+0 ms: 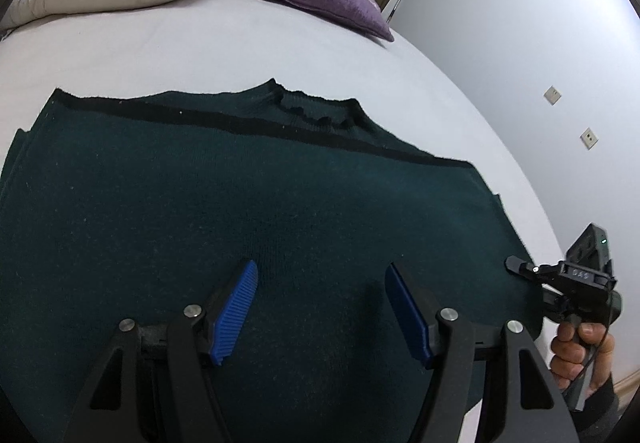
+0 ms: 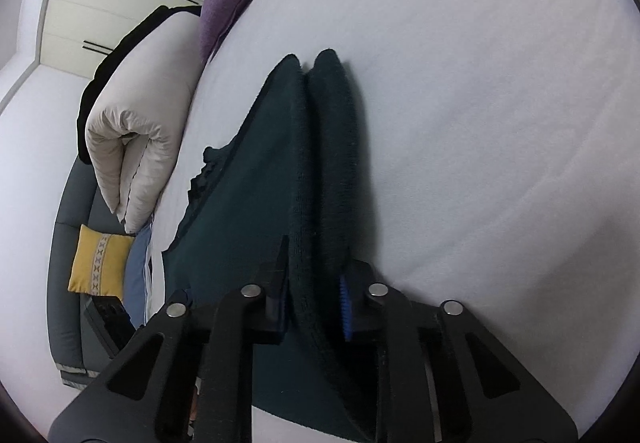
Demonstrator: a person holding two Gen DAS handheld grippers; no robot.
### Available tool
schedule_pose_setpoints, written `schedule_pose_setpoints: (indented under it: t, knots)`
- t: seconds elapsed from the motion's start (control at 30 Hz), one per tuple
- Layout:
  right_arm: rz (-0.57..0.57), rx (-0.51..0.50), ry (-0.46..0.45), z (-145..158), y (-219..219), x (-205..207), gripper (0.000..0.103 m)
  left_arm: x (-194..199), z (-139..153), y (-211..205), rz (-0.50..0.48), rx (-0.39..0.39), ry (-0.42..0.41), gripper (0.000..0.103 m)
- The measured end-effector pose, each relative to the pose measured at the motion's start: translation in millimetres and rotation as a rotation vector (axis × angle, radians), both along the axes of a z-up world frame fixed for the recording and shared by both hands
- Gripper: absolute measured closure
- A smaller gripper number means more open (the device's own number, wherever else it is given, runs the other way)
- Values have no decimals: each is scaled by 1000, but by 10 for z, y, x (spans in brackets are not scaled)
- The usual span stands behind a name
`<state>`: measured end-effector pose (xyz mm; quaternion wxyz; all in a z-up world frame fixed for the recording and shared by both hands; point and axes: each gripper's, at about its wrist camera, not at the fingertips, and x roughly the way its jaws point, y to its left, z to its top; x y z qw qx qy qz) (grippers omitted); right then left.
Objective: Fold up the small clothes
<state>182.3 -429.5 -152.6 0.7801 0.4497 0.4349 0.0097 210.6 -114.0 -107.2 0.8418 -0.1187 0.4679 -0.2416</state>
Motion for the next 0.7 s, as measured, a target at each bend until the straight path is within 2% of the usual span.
schedule_pose_setpoints:
  t: [0.13, 0.3, 0.37, 0.43, 0.5, 0.57, 0.63, 0.7]
  knots:
    - [-1, -69, 14, 80, 85, 15, 90, -10, -15, -44, -6, 32, -11, 34]
    - [12, -245, 48, 333, 294, 72, 91, -10, -12, 0, -8, 15, -5, 34]
    - [27, -352, 70, 488, 458, 109, 91, 7, -3, 54, -8, -22, 8, 33]
    - [75, -462, 58, 708, 747, 183, 91, 47, 10, 167, 5, -107, 43, 33]
    - [149, -545, 24, 922, 1116, 269, 91, 82, 41, 389, 43, -256, 113, 33]
    - [297, -648, -26, 1121, 1726, 376, 91, 85, 93, 558, 67, -365, 141, 29]
    - [444, -741, -63, 1168, 2321, 453, 91, 90, 140, 729, 87, -441, 148, 16]
    - [522, -782, -73, 1100, 2670, 524, 91, 127, 102, 873, 103, -504, 179, 16]
